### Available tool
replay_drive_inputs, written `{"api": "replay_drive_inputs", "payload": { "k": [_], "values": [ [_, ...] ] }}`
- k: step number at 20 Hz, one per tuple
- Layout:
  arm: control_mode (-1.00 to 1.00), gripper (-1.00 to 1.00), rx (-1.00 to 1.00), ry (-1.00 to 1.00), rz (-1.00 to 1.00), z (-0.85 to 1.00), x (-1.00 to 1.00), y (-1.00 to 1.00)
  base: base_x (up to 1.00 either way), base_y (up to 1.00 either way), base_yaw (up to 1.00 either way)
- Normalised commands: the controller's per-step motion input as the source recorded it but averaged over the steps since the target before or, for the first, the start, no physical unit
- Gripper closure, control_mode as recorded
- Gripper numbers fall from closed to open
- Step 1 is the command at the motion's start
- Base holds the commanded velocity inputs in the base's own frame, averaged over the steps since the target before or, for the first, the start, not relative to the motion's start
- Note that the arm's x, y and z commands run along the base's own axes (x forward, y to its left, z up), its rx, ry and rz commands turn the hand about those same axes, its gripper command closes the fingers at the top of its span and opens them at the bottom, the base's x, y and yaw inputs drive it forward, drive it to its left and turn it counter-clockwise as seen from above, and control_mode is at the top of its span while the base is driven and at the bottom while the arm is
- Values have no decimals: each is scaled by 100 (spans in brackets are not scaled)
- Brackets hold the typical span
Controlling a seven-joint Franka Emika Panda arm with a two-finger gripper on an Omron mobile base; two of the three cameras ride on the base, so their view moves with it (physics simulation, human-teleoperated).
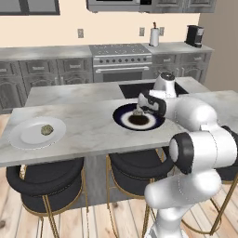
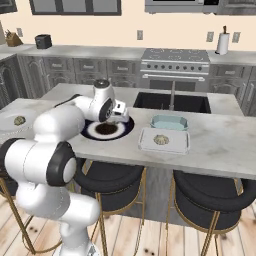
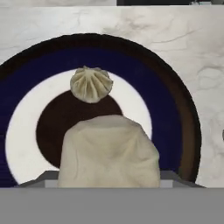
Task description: Place two dumplings into each of the tupperware containers and then place the containers in the fridge.
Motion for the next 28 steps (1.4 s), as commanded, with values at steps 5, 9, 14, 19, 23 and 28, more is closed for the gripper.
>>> {"api": "replay_drive_inputs", "payload": {
  "k": [5, 9, 14, 19, 23, 28],
  "values": [
    [-100, 100, 0, 0, -52, 63, -55, -69, 0, 0, 0],
    [-100, 100, 13, 4, -50, 5, -13, -100, 0, 0, 0],
    [-100, 100, 15, 10, -34, 0, 0, -100, 0, 0, 0],
    [-100, 100, 13, 8, -11, 0, 0, -99, 0, 0, 0],
    [-100, 100, 13, 3, -11, -7, 0, -85, 0, 0, 0],
    [-100, 100, 8, 1, -2, -29, 7, -49, 0, 0, 0]
  ]
}}
